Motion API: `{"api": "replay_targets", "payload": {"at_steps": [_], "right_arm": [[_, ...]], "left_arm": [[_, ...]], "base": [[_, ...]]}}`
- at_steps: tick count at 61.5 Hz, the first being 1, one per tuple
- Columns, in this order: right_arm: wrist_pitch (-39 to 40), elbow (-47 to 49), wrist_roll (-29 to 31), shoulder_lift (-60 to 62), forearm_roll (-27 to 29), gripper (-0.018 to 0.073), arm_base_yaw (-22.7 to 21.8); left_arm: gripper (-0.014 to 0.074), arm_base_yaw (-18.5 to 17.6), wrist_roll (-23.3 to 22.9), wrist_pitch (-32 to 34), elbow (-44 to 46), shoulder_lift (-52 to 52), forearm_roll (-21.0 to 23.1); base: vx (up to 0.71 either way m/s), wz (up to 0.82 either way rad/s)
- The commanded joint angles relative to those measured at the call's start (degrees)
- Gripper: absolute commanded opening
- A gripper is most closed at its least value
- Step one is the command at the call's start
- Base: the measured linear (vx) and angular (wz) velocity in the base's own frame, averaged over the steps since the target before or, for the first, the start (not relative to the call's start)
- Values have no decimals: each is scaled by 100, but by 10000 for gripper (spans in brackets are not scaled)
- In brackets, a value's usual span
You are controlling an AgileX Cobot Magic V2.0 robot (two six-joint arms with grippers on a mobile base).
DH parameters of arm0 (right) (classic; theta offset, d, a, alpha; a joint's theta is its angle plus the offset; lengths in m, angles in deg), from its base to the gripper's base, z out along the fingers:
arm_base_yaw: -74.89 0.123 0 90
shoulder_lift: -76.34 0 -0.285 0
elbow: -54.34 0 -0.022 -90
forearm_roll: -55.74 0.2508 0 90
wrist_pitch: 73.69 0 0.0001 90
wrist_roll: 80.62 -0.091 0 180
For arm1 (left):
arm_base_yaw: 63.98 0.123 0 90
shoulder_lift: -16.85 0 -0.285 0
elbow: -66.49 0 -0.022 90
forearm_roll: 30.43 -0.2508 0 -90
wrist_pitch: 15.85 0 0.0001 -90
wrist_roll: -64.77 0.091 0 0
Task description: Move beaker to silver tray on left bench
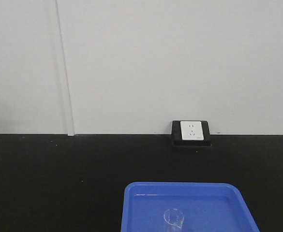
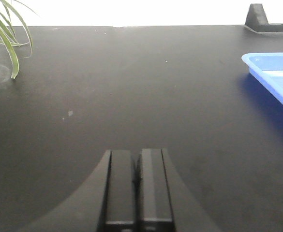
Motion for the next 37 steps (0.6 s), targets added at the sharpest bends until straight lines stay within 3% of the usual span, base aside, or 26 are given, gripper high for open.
{"api": "replay_targets", "payload": {"at_steps": [1,11,20,27,30,37], "right_arm": [[655,209,2,-245,74,353,-25],[1135,209,2,-653,74,453,-25],[2001,209,-20,-1186,74,469,-25],[2145,291,-52,-1804,-47,469,-19],[2119,377,-63,-2129,-345,469,-19],[2543,723,-145,-2906,-1893,469,-19]], "left_arm": [[1,11,2,481,-102,38,29],[1,11,2,481,-102,38,29],[1,11,2,481,-102,38,29],[1,11,2,481,-102,38,29],[1,11,2,481,-102,38,29],[1,11,2,481,-102,38,29]], "base": [[0,0],[0,0],[0,0],[0,0],[0,0],[0,0]]}}
